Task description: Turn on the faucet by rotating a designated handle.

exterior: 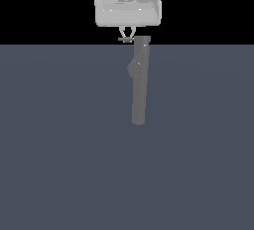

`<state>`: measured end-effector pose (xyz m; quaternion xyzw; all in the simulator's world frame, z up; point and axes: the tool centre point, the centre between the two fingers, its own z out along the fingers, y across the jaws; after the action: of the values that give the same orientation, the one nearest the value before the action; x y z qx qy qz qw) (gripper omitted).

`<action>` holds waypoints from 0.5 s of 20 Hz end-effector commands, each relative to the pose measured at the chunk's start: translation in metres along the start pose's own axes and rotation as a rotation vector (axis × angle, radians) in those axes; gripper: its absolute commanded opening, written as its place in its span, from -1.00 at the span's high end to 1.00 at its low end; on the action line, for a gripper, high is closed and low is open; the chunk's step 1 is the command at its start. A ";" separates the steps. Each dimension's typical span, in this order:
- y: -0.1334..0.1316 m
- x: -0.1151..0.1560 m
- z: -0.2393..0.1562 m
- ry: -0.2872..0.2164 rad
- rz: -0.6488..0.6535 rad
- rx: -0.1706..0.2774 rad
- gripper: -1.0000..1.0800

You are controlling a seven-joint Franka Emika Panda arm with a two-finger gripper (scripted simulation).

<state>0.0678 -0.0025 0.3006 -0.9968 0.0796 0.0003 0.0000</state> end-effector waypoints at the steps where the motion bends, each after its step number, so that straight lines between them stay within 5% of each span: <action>1: 0.000 0.000 0.000 0.000 0.000 0.000 1.00; 10: -0.008 -0.027 0.000 0.001 0.000 0.000 1.00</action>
<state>0.0472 0.0071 0.3005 -0.9968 0.0797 0.0003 0.0000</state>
